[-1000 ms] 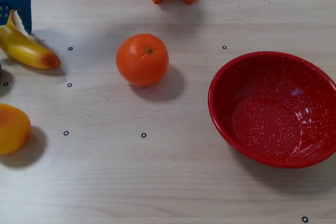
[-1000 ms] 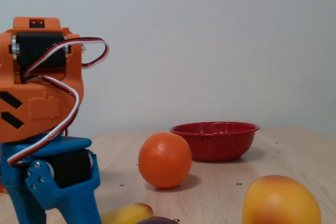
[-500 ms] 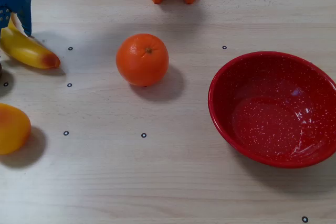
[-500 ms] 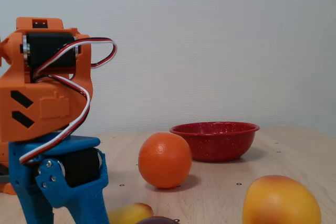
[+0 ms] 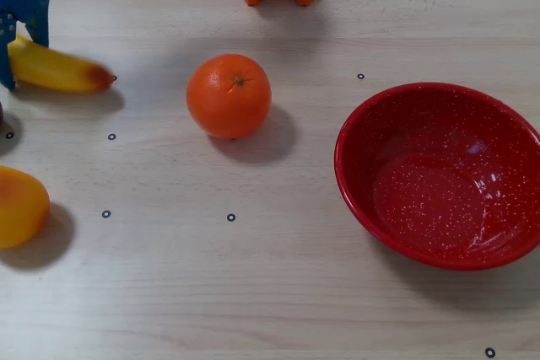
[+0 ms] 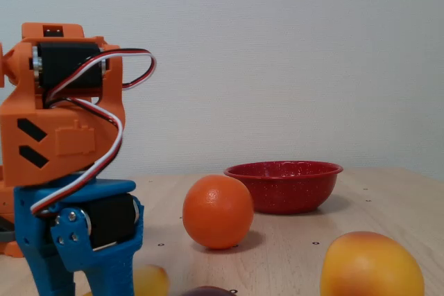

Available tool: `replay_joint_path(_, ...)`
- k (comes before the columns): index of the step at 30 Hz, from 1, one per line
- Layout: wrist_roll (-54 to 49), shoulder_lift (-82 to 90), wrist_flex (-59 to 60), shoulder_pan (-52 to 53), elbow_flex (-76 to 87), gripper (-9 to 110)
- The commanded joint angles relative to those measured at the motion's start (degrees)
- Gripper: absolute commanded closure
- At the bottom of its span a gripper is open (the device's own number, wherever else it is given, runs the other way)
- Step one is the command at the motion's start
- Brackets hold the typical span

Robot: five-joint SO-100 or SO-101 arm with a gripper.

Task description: Put banana in the red bowl.

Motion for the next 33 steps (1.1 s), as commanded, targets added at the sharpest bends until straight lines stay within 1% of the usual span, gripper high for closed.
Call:
replay_joint_path(1,-1.0,1.7,-0.4,-1.4,-3.6,90)
replay_joint_path(2,-1.0,1.7,-0.4,-1.3,-3.6,93)
replay_joint_path(4,-1.0,1.7,-0.4,-1.3,-3.5,101)
replay_joint_path(16,-1.0,3.5,0.7,-1.2,-3.3,102)
replay_joint_path(33,-1.3,11.1,4.2,-3.1,-4.4,102)
